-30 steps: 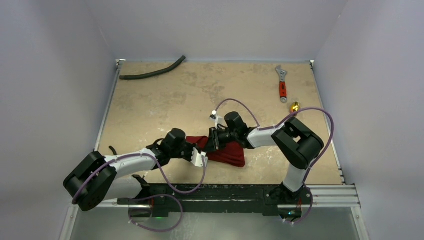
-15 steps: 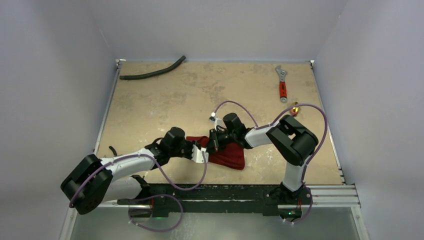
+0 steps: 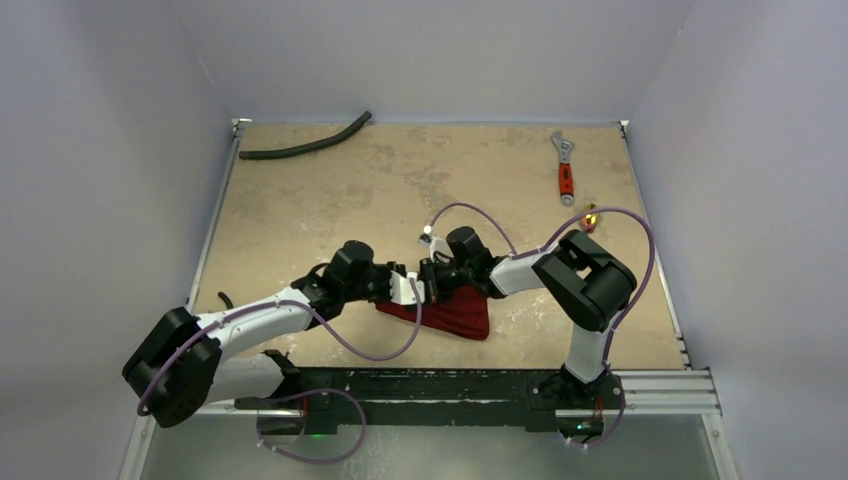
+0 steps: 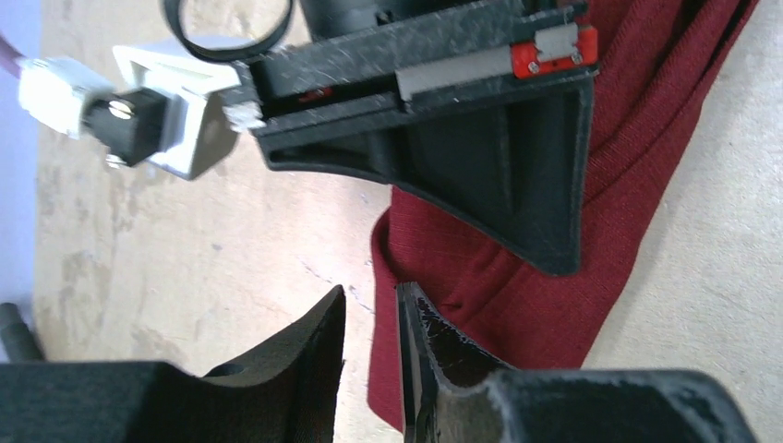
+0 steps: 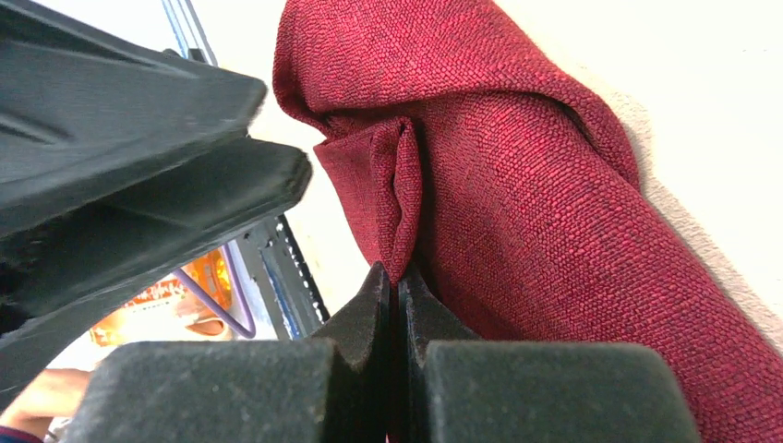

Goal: Fold the napkin into a case and place the utensils inside
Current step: Grasp the top corner of the smaller rectangle folded napkin from the folded napkin.

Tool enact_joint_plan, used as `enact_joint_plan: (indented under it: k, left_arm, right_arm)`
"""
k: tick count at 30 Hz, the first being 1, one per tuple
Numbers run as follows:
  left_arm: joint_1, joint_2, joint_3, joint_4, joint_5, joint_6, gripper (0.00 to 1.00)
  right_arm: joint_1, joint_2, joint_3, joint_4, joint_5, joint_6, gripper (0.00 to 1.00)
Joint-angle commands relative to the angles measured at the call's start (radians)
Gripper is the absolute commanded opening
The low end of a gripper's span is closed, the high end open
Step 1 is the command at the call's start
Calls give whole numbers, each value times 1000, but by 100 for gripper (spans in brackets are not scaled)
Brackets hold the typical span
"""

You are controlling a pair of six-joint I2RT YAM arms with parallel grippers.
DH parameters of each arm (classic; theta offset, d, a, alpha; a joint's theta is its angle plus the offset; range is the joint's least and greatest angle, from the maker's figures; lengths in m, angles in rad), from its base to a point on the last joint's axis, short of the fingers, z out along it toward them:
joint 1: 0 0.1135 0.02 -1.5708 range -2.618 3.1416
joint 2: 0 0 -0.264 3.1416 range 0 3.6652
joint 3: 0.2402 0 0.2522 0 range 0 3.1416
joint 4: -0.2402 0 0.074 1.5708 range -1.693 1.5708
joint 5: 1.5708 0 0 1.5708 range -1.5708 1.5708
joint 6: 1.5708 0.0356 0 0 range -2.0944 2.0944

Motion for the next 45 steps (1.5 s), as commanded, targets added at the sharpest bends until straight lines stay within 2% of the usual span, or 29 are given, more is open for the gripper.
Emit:
enact_joint_plan:
  k: [1, 5, 12, 17, 21, 27, 37, 38, 39, 41, 45]
  left_arm:
    - [0, 24, -11, -15, 7, 7, 27]
    - [1, 37, -9, -7, -17, -42, 34]
    - [-2, 40, 7, -74, -28, -133, 40]
    - [-12, 51, -15, -60, -105, -178, 42]
    - [-11, 59, -26, -11, -162, -208, 39]
    - [-12, 87, -28, 35, -125, -254, 29]
    - [-14, 127, -21, 12, -117, -236, 30]
    - [-14, 129, -19, 14, -118, -237, 27]
    - [-14, 131, -16, 16, -117, -234, 21]
    - [-14, 134, -11, 23, -127, -226, 0]
    - [-13, 122, -13, 48, -141, -224, 0]
  right_arm:
    - [-10, -19, -6, 7, -15, 10, 0]
    - [-13, -19, -7, 10, -16, 14, 0]
    - [-16, -11, 4, 1, -25, 13, 0]
    - [-16, 3, 12, 0, -30, 11, 0]
    - [-16, 4, 14, -2, -31, 10, 0]
    - [-16, 8, 28, -36, -33, -4, 0]
    - [-16, 15, 44, -57, -42, -28, 0]
    - [-16, 16, 43, -53, -44, -26, 0]
    - [-16, 18, 40, -49, -47, -23, 0]
    - [-17, 19, 41, -49, -51, -22, 0]
    - [-20, 17, 52, -71, -49, -21, 0]
